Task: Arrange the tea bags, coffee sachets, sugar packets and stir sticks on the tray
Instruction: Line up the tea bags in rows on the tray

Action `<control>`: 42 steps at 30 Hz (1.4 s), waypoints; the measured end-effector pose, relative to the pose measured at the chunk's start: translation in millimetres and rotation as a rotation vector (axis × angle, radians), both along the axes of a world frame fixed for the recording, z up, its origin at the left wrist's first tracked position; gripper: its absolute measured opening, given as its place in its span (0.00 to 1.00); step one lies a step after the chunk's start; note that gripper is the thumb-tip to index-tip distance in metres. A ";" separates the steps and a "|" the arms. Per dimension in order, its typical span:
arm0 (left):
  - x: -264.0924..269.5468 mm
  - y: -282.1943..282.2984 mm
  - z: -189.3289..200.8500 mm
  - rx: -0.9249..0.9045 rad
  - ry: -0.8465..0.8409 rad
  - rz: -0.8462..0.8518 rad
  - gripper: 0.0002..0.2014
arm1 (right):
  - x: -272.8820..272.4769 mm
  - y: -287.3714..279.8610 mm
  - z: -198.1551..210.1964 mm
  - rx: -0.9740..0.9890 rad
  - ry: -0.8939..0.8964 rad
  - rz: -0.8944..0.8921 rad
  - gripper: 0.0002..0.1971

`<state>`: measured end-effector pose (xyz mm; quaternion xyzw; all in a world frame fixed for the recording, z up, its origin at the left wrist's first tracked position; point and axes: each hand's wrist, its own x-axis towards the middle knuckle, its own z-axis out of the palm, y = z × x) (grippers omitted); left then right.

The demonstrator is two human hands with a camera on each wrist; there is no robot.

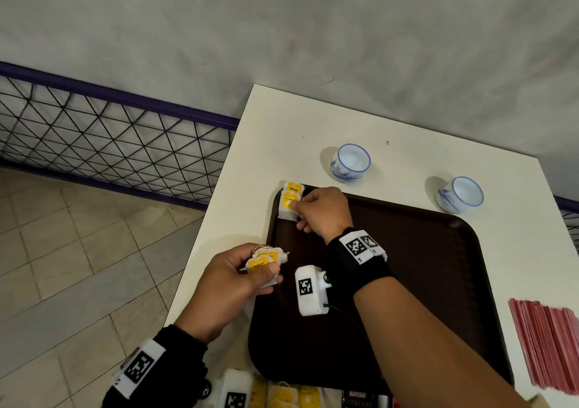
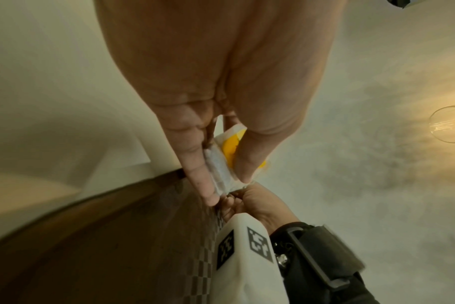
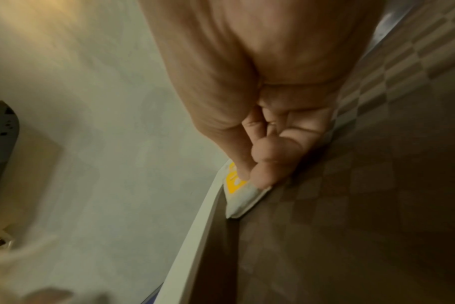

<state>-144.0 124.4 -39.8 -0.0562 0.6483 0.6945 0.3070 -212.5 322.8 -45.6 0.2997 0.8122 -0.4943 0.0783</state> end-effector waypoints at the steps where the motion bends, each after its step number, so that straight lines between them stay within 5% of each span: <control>1: 0.0 -0.1 0.2 0.003 -0.001 -0.001 0.10 | 0.1 -0.8 0.2 -0.001 -0.003 -0.002 0.09; 19: -11.2 0.7 -0.3 0.160 -0.181 0.005 0.17 | 12.1 8.3 6.9 0.172 0.149 0.030 0.07; 28: -11.7 12.1 -1.9 0.114 -0.024 0.040 0.14 | 81.2 -12.8 29.1 -0.262 0.278 0.229 0.06; 42: -10.8 19.0 -2.9 0.150 0.015 0.116 0.12 | 89.9 -13.2 20.8 -0.359 0.209 0.104 0.04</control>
